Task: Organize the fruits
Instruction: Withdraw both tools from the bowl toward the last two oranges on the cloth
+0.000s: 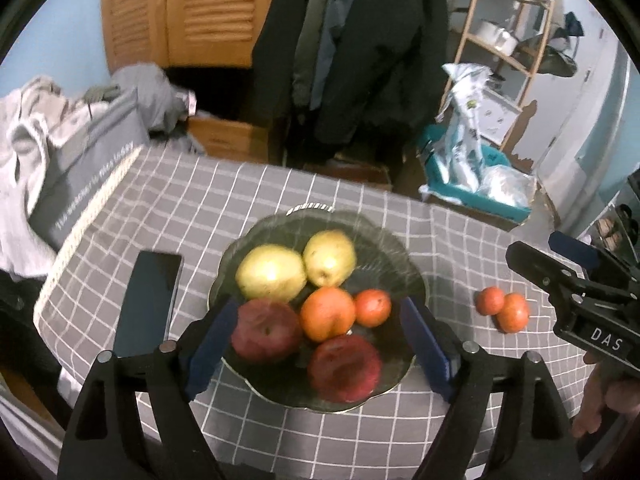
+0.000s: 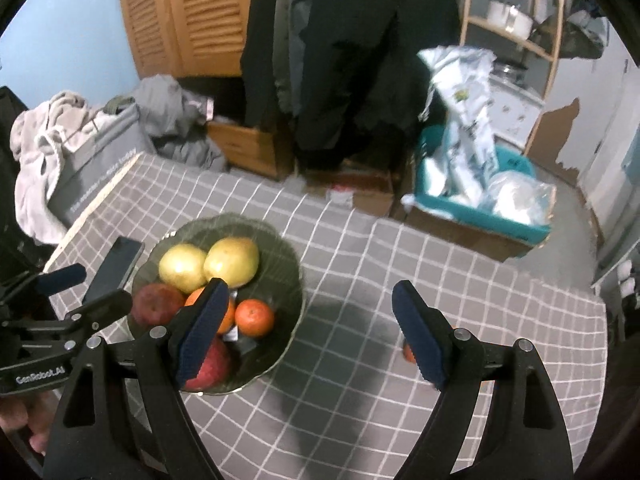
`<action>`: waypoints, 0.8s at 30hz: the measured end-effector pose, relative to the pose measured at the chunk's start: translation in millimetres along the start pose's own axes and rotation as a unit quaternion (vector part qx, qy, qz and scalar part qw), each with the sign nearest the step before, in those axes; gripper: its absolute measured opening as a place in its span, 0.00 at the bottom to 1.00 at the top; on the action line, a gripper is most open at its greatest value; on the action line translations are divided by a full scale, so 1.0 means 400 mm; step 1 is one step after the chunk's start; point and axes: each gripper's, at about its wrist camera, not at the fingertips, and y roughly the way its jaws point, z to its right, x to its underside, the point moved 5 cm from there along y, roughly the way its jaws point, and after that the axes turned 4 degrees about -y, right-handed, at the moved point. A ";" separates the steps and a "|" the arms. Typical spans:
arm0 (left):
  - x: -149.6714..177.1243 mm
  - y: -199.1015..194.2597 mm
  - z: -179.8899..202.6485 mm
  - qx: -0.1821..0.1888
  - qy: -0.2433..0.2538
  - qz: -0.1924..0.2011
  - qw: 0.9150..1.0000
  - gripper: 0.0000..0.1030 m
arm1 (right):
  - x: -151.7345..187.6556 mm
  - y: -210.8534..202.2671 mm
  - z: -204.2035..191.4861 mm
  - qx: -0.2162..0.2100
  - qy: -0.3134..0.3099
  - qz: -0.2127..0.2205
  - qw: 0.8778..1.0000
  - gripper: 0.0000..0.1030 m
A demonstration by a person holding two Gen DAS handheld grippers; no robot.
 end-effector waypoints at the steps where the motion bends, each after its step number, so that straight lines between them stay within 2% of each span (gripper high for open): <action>1: -0.004 -0.010 0.010 0.002 0.004 0.005 1.000 0.83 | -0.002 -0.011 0.005 0.003 0.000 0.005 1.000 0.82; 10: -0.030 -0.077 0.092 0.016 0.035 0.041 0.998 0.83 | -0.012 -0.113 0.066 0.033 0.007 0.049 0.998 0.82; 22: -0.050 -0.148 0.199 0.037 0.067 0.075 0.994 0.85 | -0.003 -0.238 0.150 0.049 0.035 0.096 0.994 0.82; 24: -0.051 -0.157 0.215 0.041 0.069 0.078 0.994 0.88 | 0.001 -0.255 0.164 0.055 0.036 0.102 0.993 0.82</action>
